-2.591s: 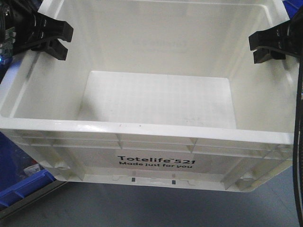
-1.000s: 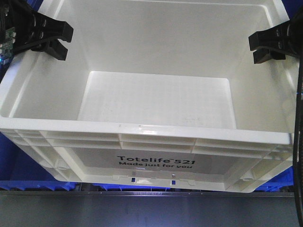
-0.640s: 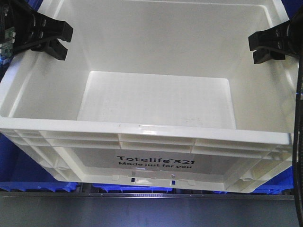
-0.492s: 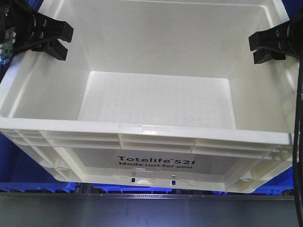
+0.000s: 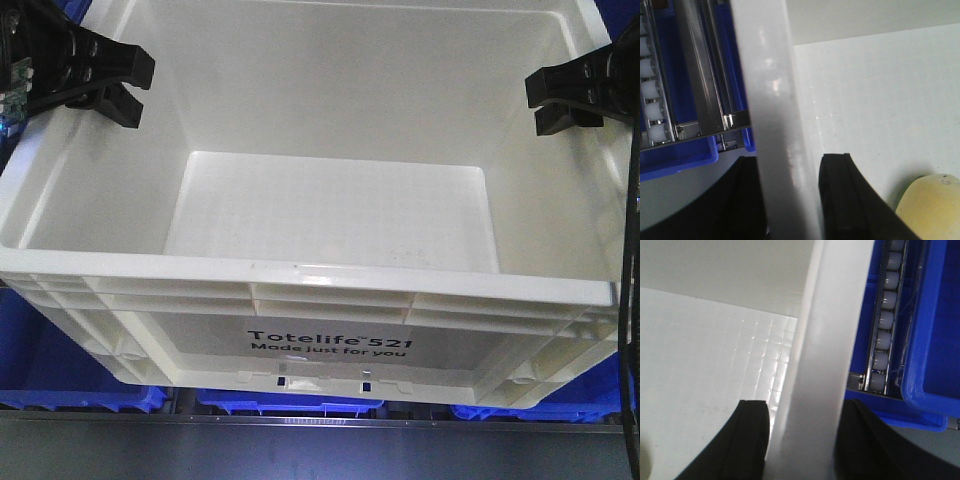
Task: Place moving items into box and shelve
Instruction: 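Hold the tote with both grippers above the roller slot between blue bins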
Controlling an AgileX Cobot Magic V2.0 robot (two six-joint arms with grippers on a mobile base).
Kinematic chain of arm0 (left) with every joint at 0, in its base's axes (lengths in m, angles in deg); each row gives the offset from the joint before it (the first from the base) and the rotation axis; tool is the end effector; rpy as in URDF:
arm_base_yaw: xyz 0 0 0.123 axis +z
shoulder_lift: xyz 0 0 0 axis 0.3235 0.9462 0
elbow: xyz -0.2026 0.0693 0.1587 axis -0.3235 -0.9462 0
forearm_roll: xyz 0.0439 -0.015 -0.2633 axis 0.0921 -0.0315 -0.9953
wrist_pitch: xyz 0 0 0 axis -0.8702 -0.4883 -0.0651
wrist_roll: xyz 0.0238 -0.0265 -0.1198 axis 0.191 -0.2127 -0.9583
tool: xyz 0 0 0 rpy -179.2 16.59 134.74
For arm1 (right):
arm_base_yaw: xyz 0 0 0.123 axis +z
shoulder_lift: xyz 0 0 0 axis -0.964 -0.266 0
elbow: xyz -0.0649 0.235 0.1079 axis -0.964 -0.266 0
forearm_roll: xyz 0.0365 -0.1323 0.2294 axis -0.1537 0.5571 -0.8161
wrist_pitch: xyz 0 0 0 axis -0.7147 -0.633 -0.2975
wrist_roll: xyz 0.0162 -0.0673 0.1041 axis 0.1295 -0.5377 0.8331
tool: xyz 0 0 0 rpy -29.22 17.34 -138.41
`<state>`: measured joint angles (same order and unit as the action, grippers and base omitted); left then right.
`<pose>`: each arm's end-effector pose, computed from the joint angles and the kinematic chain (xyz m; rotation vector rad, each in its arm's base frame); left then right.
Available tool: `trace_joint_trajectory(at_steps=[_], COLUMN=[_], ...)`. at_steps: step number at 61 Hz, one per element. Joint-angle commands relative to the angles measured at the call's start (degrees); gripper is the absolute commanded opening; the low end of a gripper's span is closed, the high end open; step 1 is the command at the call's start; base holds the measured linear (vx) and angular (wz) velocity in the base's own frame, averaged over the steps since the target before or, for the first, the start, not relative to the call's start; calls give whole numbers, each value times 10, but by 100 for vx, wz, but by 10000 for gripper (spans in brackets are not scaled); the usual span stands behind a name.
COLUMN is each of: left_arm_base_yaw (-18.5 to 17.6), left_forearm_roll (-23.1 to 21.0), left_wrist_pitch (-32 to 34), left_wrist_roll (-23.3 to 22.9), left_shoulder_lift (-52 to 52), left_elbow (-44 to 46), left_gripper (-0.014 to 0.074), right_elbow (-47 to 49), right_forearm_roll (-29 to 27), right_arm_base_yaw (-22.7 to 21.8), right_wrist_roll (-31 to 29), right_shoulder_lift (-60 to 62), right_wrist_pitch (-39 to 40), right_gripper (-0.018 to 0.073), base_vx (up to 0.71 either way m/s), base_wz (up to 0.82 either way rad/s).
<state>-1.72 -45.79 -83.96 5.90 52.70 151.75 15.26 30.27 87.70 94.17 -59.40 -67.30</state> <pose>0.2936 -0.1188 0.3718 0.2378 2.5831 -0.2876 0.2911 0.0692 0.3547 -0.1942 2.5239 0.1378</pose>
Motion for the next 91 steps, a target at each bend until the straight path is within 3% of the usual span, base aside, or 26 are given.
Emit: trace_joint_trajectory(at_steps=[1, 91], left_arm_base_yaw=[-4, -4], left_forearm_roll=[-34, -34], left_wrist_pitch=[60, 60], left_wrist_roll=[7, 7], left_shoulder_lift=[-31, -31], left_elbow=[28, 28], left_gripper=[-4, -4], right_elbow=[25, 25], right_forearm_roll=[7, 7], right_arm_base_yaw=[-1, -1], right_wrist_roll=[9, 9], right_shoulder_lift=[19, 19], right_wrist_pitch=[51, 51], right_gripper=[-6, -6], base_vx=[7, 6], base_wz=[4, 1])
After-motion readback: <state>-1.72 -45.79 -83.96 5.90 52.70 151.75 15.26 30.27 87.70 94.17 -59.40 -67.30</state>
